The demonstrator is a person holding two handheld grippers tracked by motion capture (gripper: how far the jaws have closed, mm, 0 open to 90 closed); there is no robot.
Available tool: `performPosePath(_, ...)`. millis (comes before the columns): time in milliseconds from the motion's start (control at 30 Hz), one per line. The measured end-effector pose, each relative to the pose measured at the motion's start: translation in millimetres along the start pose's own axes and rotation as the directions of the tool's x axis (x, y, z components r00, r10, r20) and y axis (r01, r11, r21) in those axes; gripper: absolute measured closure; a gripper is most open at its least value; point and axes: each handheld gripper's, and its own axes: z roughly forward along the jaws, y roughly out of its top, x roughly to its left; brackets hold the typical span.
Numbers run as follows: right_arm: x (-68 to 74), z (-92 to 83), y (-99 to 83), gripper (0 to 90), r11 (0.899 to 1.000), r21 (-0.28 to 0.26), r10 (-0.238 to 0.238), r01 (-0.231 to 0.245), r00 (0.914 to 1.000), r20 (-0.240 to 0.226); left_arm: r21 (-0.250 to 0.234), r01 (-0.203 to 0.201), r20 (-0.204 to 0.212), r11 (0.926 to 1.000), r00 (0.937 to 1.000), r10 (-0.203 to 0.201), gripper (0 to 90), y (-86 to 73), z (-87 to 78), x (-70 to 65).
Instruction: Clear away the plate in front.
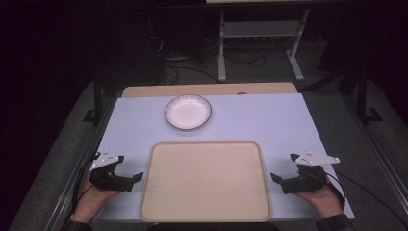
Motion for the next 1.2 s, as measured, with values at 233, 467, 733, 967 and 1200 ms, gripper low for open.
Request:
performPosePath(233,-0.8,-0.6,0.6,0.6,1.000,-0.011,0.008,-0.008,0.9999,-0.013,-0.010,0.016,0.012,0.9998,0.9998,-0.016,0.0,9.3,2.4,2.1)
performPosePath(467,-0.8,-1.5,1.7,0.6,1.000,-0.025,0.008,-0.009,0.9999,-0.013,-0.023,0.014,0.022,0.9996,0.9997,-0.013,0.0,23.0,10.7,4.1)
performPosePath(733,-0.8,-2.3,3.4,0.6,0.999,-0.034,0.014,-0.015,0.9998,-0.014,-0.029,0.012,0.025,0.9995,0.9996,-0.011,0.0,32.4,16.4,5.5)
performPosePath(967,0.8,-1.8,4.0,0.6,0.999,-0.032,0.005,-0.006,0.9997,-0.023,-0.041,0.016,0.018,0.9990,0.9997,-0.015,0.0,40.0,18.1,9.1)
performPosePath(1200,1.1,-2.2,4.3,0.6,0.999,-0.036,0.004,-0.004,0.9998,-0.020,-0.048,0.023,0.022,0.9986,0.9995,-0.022,0.0,48.4,24.9,12.8)
